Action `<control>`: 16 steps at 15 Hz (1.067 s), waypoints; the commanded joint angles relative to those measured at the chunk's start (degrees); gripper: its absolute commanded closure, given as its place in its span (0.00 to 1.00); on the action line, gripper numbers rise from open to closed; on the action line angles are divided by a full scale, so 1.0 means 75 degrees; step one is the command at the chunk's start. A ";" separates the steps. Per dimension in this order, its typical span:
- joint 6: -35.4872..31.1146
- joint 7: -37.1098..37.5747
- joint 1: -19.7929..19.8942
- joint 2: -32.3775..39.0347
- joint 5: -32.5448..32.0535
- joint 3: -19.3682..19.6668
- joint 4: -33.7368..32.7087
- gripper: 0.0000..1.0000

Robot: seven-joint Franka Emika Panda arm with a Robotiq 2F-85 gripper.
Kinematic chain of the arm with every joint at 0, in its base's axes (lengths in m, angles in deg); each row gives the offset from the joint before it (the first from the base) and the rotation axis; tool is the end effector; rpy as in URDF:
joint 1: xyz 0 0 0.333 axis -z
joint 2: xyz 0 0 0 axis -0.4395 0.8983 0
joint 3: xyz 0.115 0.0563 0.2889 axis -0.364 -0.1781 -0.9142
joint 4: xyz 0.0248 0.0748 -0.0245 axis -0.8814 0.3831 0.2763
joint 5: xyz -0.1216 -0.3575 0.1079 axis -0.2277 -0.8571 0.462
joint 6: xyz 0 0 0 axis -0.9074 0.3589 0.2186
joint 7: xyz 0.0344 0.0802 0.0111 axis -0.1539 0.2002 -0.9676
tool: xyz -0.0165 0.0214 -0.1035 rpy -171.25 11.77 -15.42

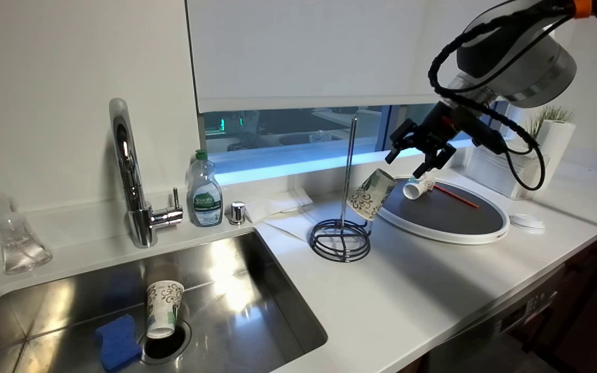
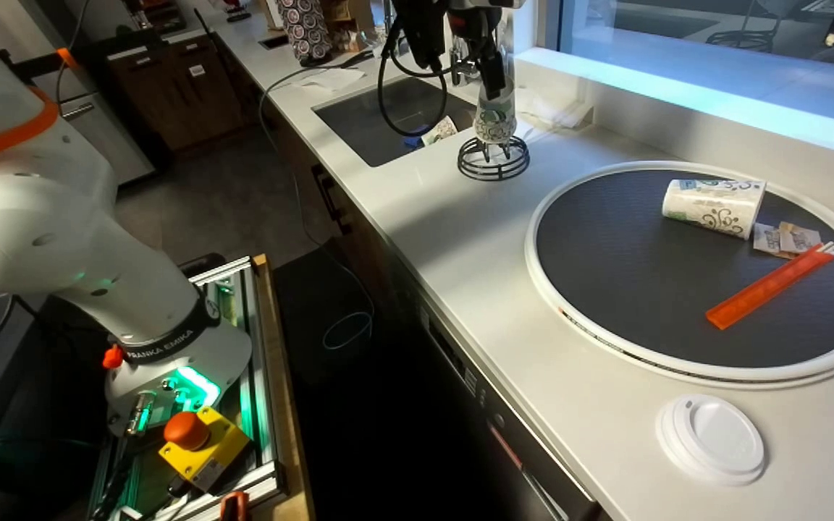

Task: Move the cup from the paper towel holder to where the other cup is

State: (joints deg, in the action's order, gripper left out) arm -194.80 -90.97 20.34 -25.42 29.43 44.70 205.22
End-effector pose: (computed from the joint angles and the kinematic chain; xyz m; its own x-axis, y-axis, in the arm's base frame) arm 0.5501 0.0387 0.4231 0.9408 -0.2529 0.2256 -0.1371 -0.8929 -0.4290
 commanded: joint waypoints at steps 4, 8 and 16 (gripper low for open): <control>-0.0123 -0.0086 0.0195 0.0565 0.0089 -0.0332 -0.0403 0.00; -0.0192 -0.0054 0.0260 0.0767 0.0090 -0.0419 -0.0523 0.00; -0.0262 -0.0012 0.0375 0.1026 0.0129 -0.0522 -0.0672 0.26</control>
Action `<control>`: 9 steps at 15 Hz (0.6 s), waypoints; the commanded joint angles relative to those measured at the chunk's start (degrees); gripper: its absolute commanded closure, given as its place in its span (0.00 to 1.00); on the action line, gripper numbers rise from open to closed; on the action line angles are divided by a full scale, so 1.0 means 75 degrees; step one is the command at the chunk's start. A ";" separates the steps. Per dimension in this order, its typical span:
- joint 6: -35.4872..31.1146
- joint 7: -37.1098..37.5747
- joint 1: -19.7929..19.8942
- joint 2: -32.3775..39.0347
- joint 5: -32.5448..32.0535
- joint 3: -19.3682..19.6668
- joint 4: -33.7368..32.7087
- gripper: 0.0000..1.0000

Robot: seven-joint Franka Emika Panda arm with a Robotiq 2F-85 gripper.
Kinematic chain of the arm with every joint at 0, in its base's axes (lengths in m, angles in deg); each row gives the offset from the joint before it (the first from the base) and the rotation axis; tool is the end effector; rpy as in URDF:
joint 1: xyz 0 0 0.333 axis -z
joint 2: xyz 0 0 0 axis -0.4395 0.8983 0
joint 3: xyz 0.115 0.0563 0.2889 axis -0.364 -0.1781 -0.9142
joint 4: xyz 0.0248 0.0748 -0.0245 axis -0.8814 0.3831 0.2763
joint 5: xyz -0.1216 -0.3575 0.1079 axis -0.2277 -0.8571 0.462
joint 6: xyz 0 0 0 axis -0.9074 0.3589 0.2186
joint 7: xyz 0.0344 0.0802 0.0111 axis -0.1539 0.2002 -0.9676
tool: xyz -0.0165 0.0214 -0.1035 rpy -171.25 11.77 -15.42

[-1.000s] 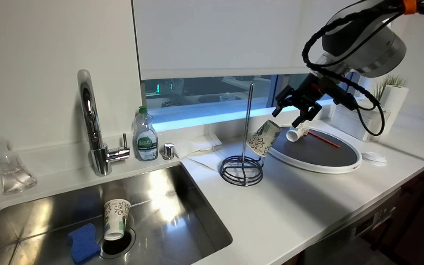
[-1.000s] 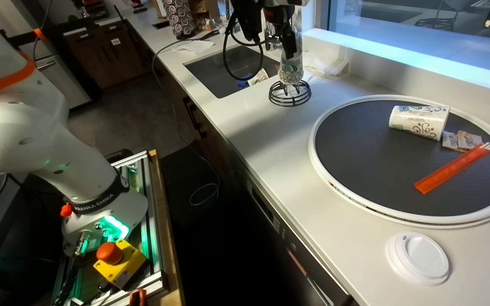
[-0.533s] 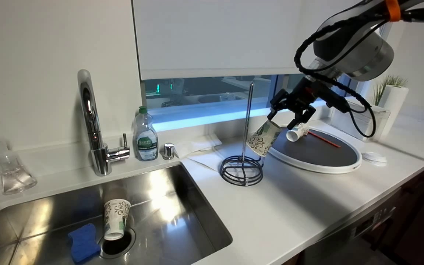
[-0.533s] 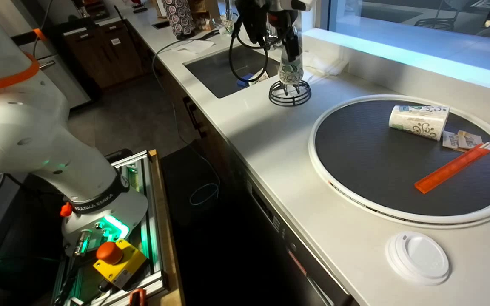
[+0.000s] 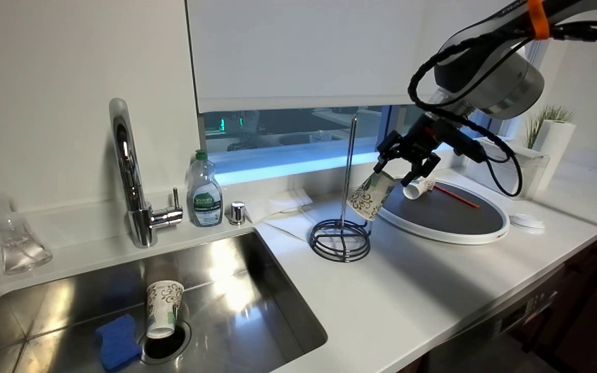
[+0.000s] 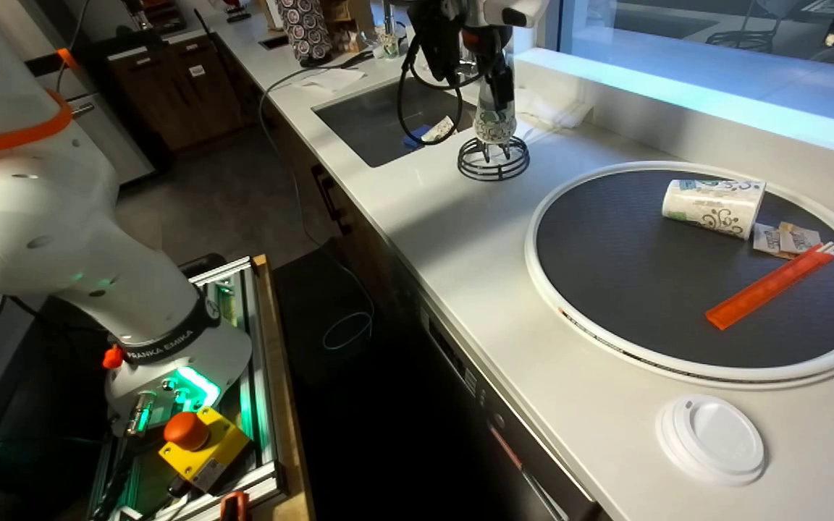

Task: Move the cup from the paper towel holder to where the other cup is

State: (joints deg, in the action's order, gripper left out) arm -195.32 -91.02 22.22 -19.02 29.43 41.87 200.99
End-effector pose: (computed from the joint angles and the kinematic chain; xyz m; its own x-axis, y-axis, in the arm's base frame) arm 0.5760 0.0494 0.3958 0.9504 -0.2393 0.1987 -0.1378 -0.8966 -0.4207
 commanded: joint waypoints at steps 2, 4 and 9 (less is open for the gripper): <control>-0.0191 -0.0005 0.0159 0.0209 0.0151 -0.0167 -0.0151 0.42; -0.0189 -0.0006 0.0178 0.0218 0.0167 -0.0190 -0.0208 0.58; -0.0186 -0.0009 0.0213 0.0239 0.0161 -0.0204 -0.0249 0.60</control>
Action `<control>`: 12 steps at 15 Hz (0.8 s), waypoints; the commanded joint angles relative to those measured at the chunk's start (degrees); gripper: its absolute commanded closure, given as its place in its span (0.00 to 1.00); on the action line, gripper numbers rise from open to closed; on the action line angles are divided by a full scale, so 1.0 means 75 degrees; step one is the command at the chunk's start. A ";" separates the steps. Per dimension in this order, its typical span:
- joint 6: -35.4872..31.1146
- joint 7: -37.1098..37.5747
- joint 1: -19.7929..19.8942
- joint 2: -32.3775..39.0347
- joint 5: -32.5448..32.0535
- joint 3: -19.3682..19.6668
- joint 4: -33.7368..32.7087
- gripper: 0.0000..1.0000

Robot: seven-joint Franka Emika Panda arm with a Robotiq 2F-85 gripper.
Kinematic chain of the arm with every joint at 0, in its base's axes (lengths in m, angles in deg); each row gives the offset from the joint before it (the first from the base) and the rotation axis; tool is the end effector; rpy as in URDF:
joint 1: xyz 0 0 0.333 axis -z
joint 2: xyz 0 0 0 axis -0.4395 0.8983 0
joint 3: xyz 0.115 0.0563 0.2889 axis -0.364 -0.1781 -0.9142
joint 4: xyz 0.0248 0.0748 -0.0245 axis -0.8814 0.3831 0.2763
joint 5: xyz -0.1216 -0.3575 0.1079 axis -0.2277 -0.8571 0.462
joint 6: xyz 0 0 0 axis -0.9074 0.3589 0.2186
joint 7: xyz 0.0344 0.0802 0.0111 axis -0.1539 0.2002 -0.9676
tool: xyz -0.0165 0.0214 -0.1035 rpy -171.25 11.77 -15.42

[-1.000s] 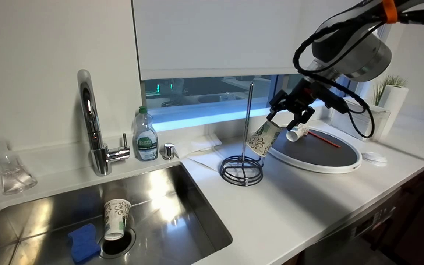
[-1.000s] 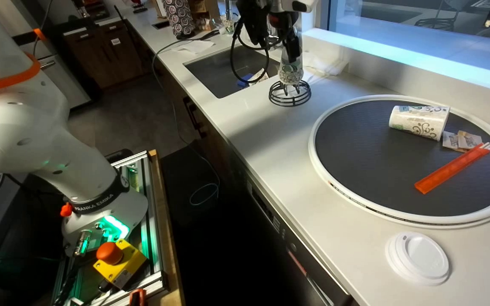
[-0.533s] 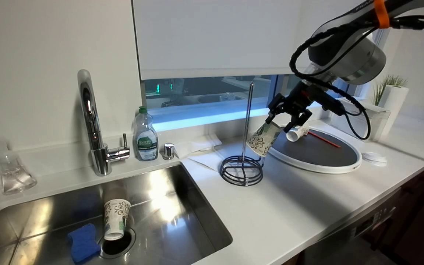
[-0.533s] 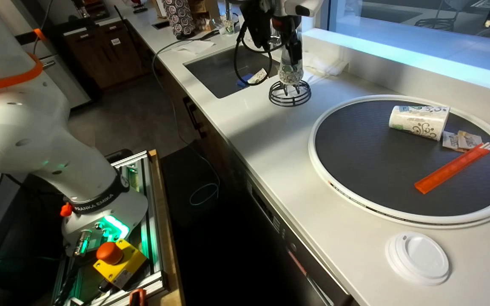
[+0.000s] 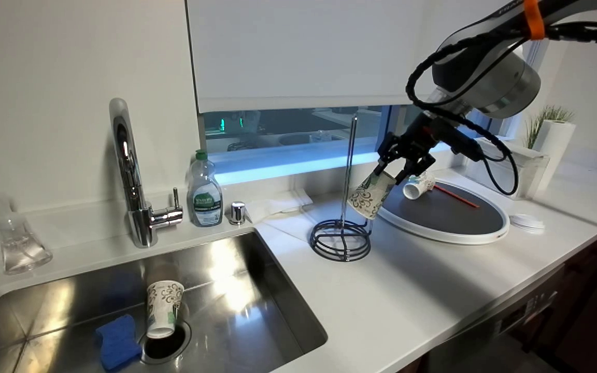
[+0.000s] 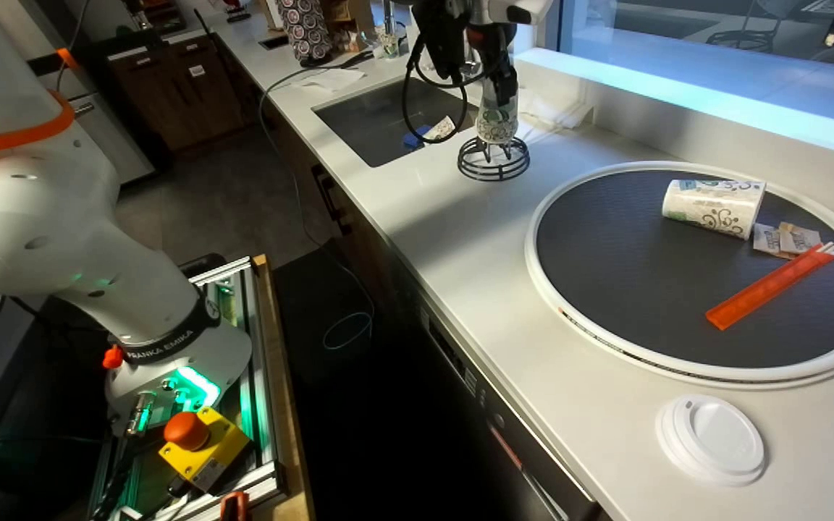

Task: Move the cup from the paper towel holder to where the other cup is

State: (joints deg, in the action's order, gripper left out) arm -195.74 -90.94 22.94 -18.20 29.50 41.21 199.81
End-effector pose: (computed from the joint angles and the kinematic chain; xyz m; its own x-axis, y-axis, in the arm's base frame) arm 0.5825 0.0486 0.3979 0.9464 -0.2457 0.2096 -0.1385 -0.8951 -0.4237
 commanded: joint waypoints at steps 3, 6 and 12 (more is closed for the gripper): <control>-0.0147 0.0023 0.0141 0.0056 0.0153 -0.0106 -0.0069 0.60; -0.0214 0.0130 0.0174 -0.0016 0.0098 -0.0076 -0.0051 0.60; -0.0155 0.0284 0.0293 -0.0177 0.0150 -0.0040 -0.0024 0.60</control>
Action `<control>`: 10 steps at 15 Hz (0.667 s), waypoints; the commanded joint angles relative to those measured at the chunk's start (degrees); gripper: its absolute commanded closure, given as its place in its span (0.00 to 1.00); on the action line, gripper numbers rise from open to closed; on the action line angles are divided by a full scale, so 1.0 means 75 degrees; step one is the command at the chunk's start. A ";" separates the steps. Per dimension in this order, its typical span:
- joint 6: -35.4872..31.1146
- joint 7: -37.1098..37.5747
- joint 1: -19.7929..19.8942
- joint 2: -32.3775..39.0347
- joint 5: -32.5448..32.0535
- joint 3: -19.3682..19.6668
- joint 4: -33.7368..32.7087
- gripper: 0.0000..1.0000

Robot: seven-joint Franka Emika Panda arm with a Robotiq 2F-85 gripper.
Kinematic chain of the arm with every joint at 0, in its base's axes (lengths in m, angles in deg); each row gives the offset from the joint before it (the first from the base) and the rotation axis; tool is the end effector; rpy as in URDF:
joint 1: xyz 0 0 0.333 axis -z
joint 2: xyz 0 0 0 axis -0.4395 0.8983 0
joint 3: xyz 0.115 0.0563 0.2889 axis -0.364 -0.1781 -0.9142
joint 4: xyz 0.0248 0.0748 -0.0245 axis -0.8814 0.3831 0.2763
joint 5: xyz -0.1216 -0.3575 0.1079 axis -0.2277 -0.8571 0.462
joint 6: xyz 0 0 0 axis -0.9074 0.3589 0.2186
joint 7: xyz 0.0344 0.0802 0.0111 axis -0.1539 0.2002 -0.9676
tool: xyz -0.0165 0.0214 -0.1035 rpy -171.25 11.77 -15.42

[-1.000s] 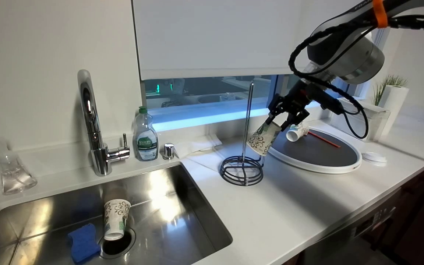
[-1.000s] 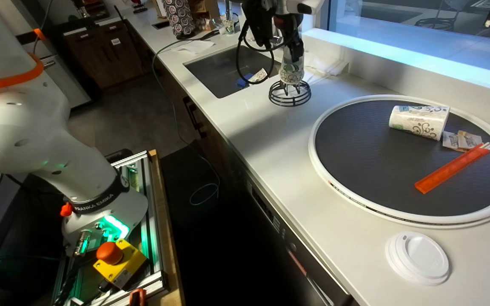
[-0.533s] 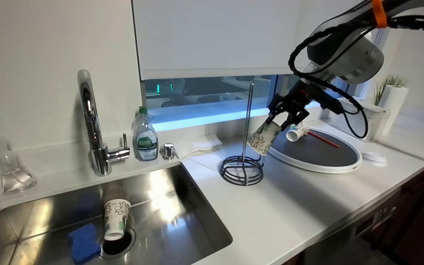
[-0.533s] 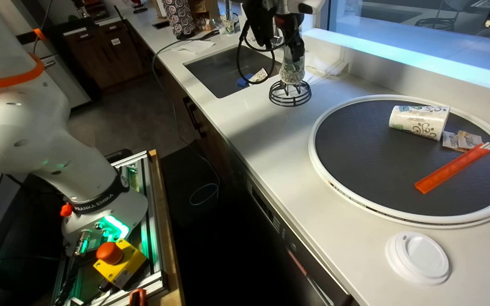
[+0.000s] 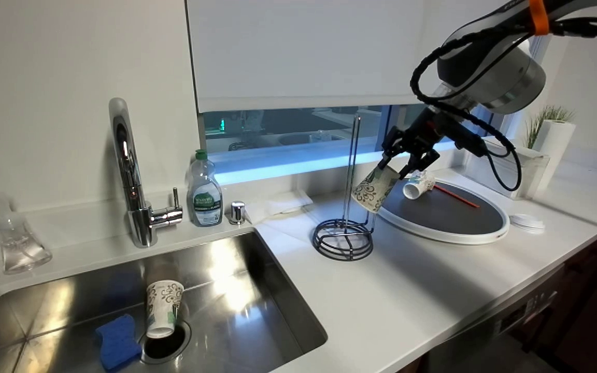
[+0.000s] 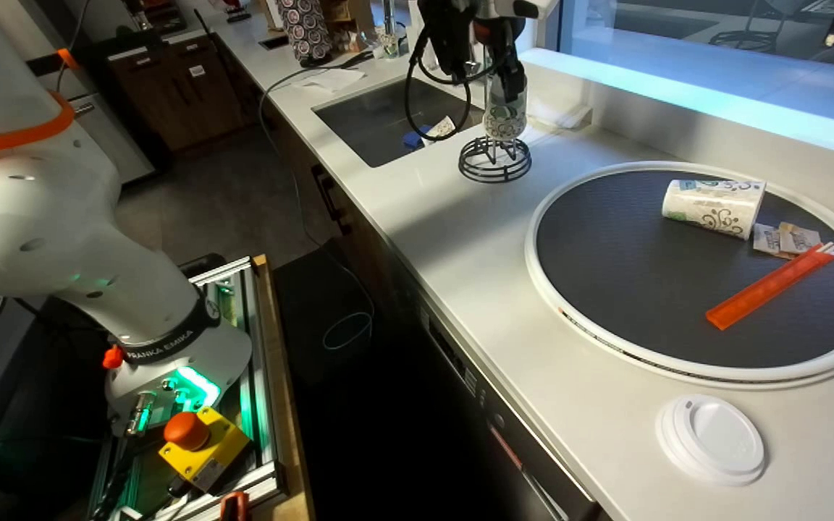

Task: Move the cup from the paper towel holder to where the other cup is

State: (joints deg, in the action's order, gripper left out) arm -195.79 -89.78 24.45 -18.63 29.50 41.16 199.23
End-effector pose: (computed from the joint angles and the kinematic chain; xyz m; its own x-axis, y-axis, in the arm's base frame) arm 0.5854 0.0338 0.4072 0.9324 -0.2882 0.2179 -0.1728 -0.8853 -0.4317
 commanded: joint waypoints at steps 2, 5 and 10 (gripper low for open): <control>-0.0149 0.0173 0.0116 -0.0216 0.0160 -0.0017 0.0087 0.60; -0.0126 0.0288 0.0149 -0.0374 0.0091 0.0025 0.0116 0.60; -0.0135 0.0549 0.0222 -0.0684 -0.0052 0.0147 0.0174 0.60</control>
State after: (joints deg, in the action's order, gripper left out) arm -195.79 -87.46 25.70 -21.56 29.49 41.87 199.25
